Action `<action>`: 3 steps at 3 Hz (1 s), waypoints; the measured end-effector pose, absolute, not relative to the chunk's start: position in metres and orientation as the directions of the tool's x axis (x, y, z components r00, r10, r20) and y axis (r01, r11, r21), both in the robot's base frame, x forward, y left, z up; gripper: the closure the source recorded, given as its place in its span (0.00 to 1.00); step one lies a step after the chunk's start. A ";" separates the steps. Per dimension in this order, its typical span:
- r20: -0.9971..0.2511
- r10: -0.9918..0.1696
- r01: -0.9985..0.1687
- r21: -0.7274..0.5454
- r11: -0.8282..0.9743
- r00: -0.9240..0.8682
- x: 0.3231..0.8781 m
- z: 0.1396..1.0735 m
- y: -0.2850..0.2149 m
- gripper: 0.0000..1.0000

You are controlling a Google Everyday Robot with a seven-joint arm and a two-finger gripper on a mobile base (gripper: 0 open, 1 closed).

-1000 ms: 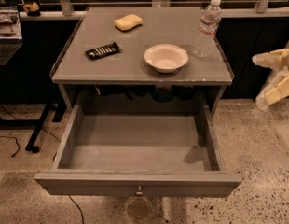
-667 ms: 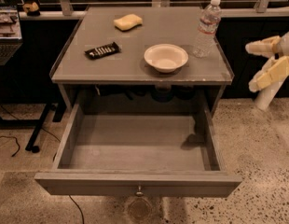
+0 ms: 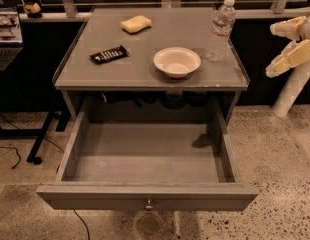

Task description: Place water bottle into top drawer

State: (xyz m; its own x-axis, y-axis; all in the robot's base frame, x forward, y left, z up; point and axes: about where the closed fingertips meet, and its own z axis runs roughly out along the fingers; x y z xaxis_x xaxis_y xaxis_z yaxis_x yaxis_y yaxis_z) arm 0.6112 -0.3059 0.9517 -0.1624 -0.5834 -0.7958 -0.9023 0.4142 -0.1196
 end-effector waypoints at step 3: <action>-0.882 -0.451 -0.920 -0.055 0.387 -0.137 0.639 0.948 -0.293 0.00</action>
Offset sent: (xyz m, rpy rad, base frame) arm 0.0301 -0.0093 0.0005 0.2141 0.0216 0.0423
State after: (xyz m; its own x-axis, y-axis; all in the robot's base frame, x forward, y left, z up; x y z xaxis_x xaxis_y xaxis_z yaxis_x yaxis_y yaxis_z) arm 0.6391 -0.2925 0.9481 -0.1370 -0.4512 -0.8818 -0.9203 0.3873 -0.0552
